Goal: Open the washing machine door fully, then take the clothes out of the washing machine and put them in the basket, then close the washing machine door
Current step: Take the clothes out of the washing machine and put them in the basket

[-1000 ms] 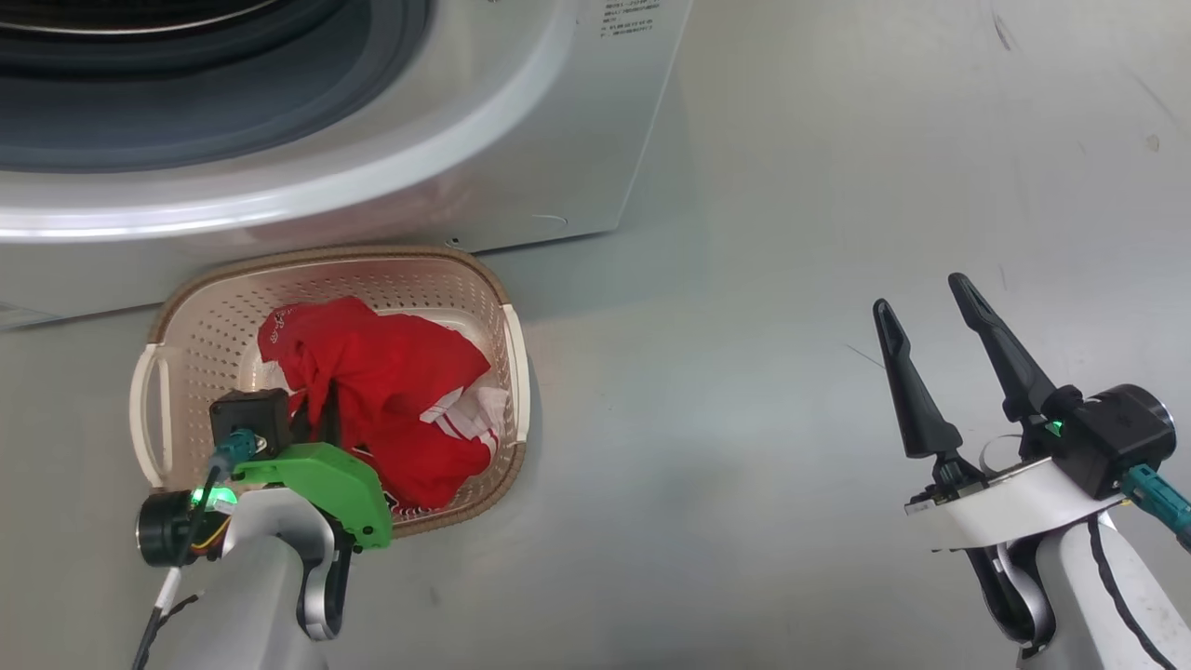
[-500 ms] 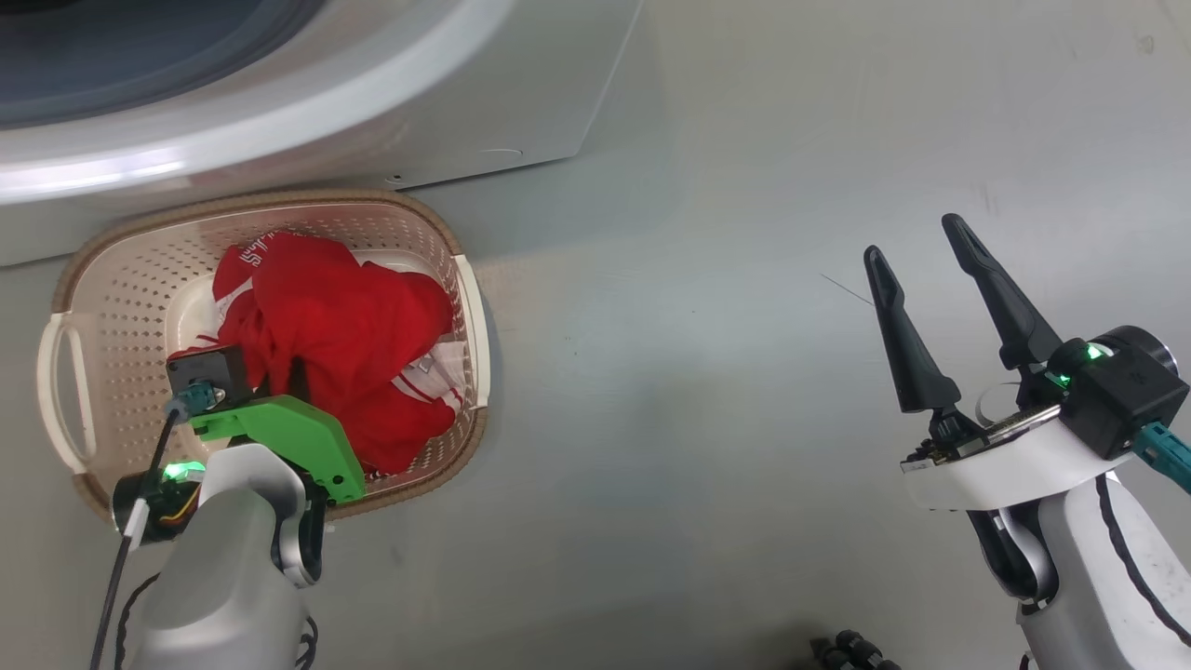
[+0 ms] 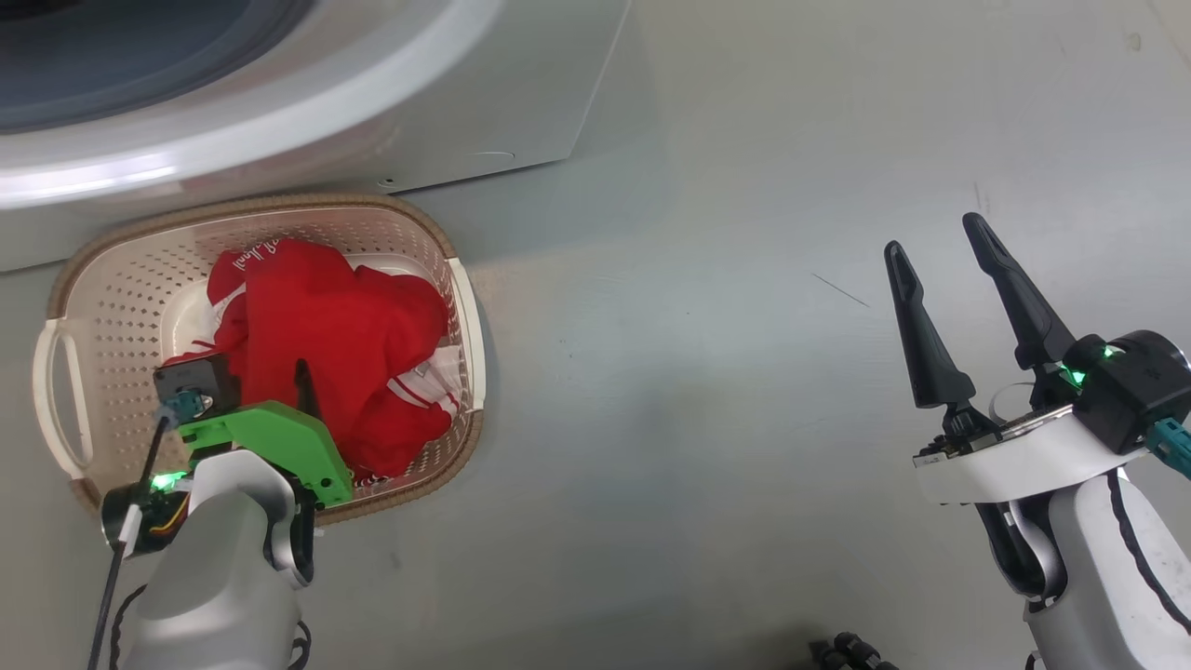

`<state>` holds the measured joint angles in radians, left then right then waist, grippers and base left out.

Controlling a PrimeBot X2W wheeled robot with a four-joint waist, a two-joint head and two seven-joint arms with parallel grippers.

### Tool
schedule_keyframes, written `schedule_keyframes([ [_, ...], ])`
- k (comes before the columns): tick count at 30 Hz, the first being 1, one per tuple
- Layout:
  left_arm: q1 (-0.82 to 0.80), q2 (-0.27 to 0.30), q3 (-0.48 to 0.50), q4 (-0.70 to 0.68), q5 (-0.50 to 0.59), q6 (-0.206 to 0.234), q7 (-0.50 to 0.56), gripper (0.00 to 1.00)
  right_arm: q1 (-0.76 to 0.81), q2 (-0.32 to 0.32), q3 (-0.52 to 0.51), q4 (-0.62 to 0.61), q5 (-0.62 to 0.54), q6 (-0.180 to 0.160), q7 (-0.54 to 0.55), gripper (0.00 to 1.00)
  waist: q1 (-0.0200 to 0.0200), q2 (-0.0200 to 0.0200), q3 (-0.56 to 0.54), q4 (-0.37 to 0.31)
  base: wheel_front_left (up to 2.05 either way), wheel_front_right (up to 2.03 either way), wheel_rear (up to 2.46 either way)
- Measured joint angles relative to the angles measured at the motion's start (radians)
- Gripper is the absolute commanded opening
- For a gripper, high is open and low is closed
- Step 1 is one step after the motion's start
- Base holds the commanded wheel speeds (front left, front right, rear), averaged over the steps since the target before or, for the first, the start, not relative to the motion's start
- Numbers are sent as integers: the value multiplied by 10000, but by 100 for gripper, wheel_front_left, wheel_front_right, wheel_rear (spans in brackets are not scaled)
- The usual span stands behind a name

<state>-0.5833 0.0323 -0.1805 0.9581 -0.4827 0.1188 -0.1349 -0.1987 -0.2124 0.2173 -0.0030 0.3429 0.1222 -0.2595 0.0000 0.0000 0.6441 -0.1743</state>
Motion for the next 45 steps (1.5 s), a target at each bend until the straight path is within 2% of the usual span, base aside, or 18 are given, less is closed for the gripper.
schedule_keyframes([
  [9, 7, -12, -94, 69, -167, 0, -1034, 100, -1, 75, 63, 224, 0, 0, 0, 100, 0, 0, -528, 192, 0, 0, 0],
  [18, 206, -33, -295, -729, -46, 0, -1225, 100, 56, 73, -199, 453, -8, 0, 0, 100, 0, 0, -1219, 515, 0, 0, 0],
  [30, 1273, -46, -71, -4132, 640, 0, -1218, 100, 688, 107, -529, 754, -290, 0, 2, 100, 0, 0, -2546, 1205, 0, 0, 0],
  [45, 3261, -38, -73, -6736, 1693, 0, -1218, 100, 1393, 324, -512, 895, -571, -23, 2, 100, 0, 0, -4210, 1893, 0, 0, 0],
])
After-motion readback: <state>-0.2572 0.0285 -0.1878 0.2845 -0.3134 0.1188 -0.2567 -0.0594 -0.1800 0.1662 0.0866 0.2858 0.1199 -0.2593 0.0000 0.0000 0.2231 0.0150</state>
